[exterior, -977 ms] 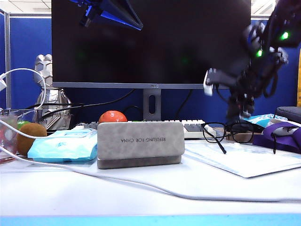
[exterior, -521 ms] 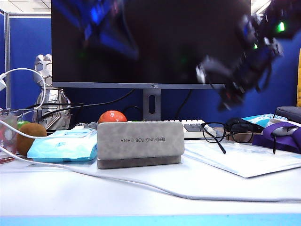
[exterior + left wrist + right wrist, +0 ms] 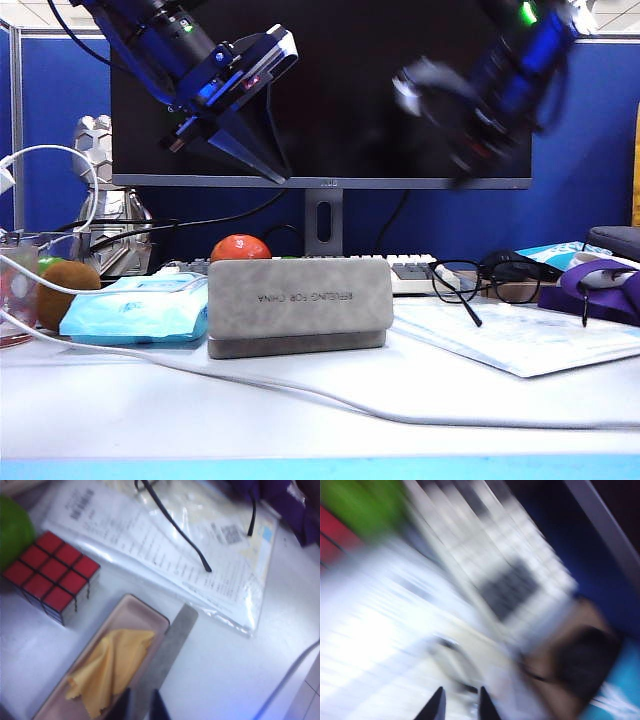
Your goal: Pick up the glasses, fold the temples of the glasses, place the glasses into the glasses case, and finally close the glasses case.
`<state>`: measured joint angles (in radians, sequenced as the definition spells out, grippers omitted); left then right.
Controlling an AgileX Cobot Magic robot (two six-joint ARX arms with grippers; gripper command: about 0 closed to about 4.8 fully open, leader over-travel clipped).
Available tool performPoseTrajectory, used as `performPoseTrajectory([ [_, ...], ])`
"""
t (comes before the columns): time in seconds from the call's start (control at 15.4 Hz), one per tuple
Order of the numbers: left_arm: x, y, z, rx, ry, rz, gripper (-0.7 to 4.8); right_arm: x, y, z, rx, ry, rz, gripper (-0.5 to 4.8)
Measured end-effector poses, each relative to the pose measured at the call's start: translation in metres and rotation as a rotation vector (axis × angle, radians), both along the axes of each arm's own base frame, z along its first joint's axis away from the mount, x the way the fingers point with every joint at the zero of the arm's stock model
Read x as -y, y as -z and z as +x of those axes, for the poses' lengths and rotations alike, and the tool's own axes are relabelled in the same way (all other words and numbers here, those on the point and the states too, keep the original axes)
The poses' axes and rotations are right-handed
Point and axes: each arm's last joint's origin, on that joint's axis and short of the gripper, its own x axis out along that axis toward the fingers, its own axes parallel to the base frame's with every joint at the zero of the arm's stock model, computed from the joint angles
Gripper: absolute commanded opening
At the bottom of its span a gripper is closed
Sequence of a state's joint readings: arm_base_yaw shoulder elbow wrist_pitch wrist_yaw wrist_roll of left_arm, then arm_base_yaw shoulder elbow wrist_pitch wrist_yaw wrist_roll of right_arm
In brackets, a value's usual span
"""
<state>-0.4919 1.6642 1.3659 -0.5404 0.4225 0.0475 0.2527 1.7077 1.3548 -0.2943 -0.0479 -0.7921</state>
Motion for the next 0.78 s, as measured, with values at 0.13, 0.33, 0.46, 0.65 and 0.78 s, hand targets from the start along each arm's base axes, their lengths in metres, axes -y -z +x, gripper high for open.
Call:
performPoseTrajectory([
  [0.13,0.000,0.000,0.000,-0.025,0.006,-0.025,0.40,0.032,0.010,0.016,0.009,0.031,-0.003,1.81],
  [0.33,0.002,-0.001,-0.003,-0.074,0.044,-0.078,0.25,0.042,0.039,0.030,-0.033,-0.057,-0.058,2.11],
  [0.46,0.002,-0.001,-0.004,-0.090,0.070,-0.104,0.25,0.041,0.060,0.039,-0.060,-0.089,-0.073,2.13],
  [0.65,0.003,-0.001,-0.004,-0.099,0.084,-0.117,0.17,0.040,0.080,0.048,-0.064,-0.106,-0.095,1.97],
  [0.78,0.003,-0.001,-0.005,-0.117,0.103,-0.131,0.17,0.040,0.082,0.054,-0.013,-0.086,-0.108,1.95],
])
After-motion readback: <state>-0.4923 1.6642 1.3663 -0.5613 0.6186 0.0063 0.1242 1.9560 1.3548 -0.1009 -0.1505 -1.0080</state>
